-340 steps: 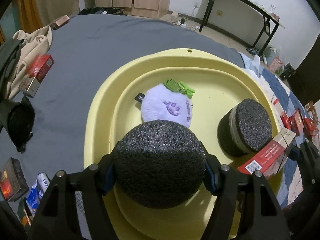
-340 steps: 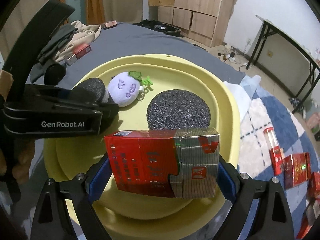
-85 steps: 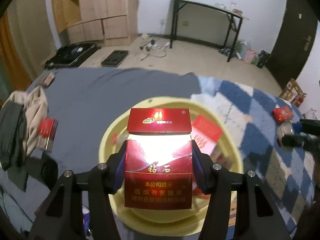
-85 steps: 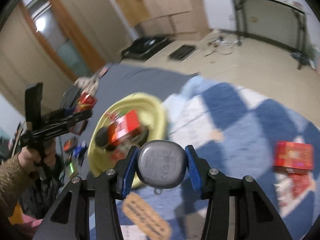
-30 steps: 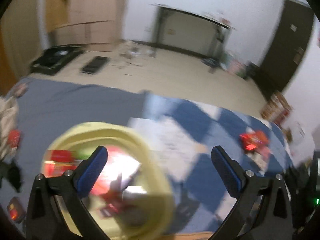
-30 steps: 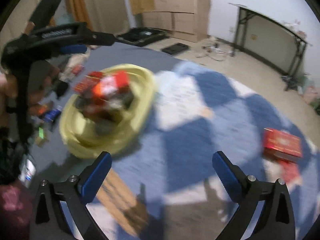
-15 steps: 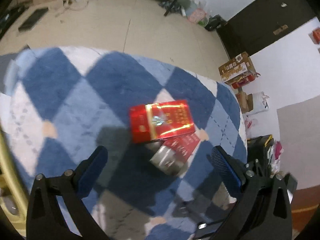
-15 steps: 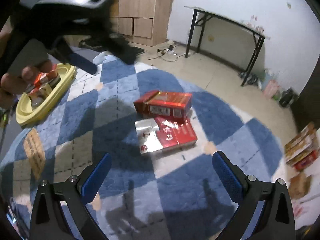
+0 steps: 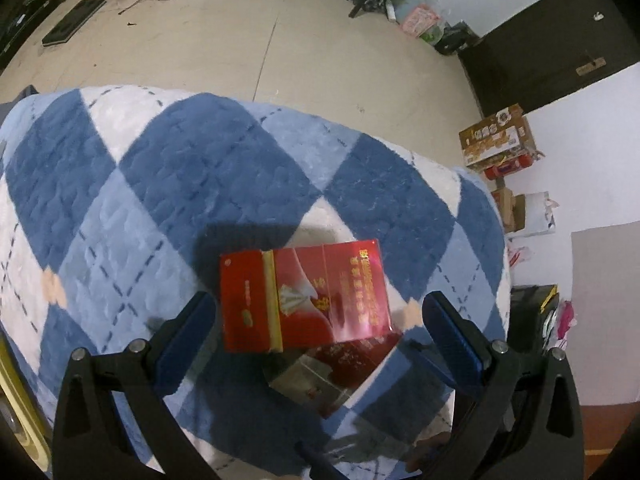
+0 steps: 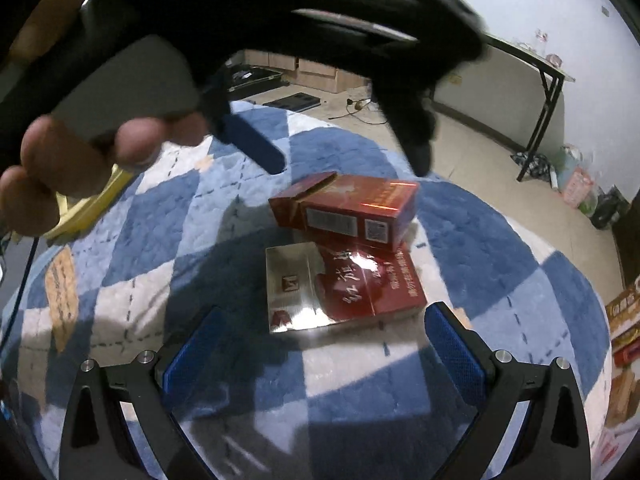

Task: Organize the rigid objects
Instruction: 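Grasp the red box with the left tool while the right tool grasps the silver-red box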

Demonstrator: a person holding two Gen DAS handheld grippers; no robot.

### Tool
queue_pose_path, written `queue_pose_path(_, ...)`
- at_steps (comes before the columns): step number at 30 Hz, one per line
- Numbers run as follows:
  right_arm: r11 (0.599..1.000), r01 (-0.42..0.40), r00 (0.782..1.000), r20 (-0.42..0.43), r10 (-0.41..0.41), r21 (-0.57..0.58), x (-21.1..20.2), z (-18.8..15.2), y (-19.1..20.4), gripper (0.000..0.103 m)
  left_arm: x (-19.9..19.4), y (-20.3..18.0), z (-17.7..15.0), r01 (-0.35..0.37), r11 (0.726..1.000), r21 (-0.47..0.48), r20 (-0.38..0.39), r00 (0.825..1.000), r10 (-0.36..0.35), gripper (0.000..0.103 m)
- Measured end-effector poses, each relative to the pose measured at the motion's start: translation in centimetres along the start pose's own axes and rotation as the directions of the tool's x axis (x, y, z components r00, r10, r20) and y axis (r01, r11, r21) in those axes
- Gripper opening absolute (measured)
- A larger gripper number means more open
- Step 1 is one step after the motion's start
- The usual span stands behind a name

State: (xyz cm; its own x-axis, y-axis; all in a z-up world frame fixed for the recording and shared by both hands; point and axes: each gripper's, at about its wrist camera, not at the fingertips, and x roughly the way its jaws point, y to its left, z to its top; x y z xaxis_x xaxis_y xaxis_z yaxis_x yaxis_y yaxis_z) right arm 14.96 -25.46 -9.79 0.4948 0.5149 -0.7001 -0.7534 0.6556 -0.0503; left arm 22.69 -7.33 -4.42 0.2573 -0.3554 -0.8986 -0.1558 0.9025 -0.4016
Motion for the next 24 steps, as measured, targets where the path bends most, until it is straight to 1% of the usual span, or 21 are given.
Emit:
queue_pose_path(2,1.000,-0.001,1.000,-0.001,0.001,0.003,0.6,0.1,-0.1,0.103,0.5,0.1,0.2,-0.006,1.000,-0.001,0.000,1.000,0.006,0.103)
queue_pose_path(8,0.999,0.015,1.000,0.006,-0.015,-0.028,2.4,0.7,0.0,0.103,2.8,0.4,0.3,-0.012,1.000,-0.013,-0.048,0.999,0.012,0.103)
queue_pose_path(11,0.999,0.041,0.999,0.007,-0.041,-0.015,3.5,1.1,-0.3,0.103,3.6,1.1,-0.1,0.006,0.999,-0.053,-0.069,0.998,-0.009,0.101)
queue_pose_path(12,0.999,0.048,0.999,0.007,-0.048,-0.009,3.8,1.1,-0.5,0.103,3.6,1.2,-0.2,-0.001,0.999,-0.049,-0.071,0.997,-0.003,0.099)
queue_pose_path(13,0.999,0.045,0.999,-0.001,-0.045,-0.005,4.2,1.2,-0.7,0.103,3.7,1.2,-0.3,-0.014,0.999,-0.038,-0.068,0.998,0.012,0.094)
queue_pose_path(14,0.999,0.033,0.999,-0.023,-0.033,0.000,4.9,1.2,-0.9,0.103,3.6,1.2,-0.3,-0.016,0.999,-0.034,-0.067,0.998,0.014,0.092)
queue_pose_path(18,1.000,0.012,1.000,-0.029,-0.012,0.016,6.0,1.2,-1.2,0.102,3.1,1.9,-0.2,0.010,0.998,-0.058,-0.061,0.998,-0.013,0.091)
queue_pose_path(19,1.000,0.010,1.000,-0.028,-0.010,0.018,6.1,1.1,-1.1,0.099,2.8,2.1,-0.2,0.013,0.998,-0.065,-0.052,0.998,-0.016,0.091)
queue_pose_path(20,1.000,0.005,1.000,-0.029,-0.005,0.012,6.2,1.1,-1.0,0.093,2.5,2.4,-0.2,0.016,0.997,-0.070,-0.041,0.999,-0.019,0.091)
queue_pose_path(21,1.000,-0.003,1.000,-0.030,0.003,0.005,6.3,1.1,-0.8,0.090,2.2,2.5,-0.1,0.022,0.997,-0.070,-0.034,0.999,-0.024,0.091)
queue_pose_path(24,1.000,0.002,0.999,-0.037,-0.002,0.007,6.3,1.2,-0.7,0.090,0.3,3.2,-0.1,0.025,0.997,-0.068,0.007,1.000,-0.025,0.091)
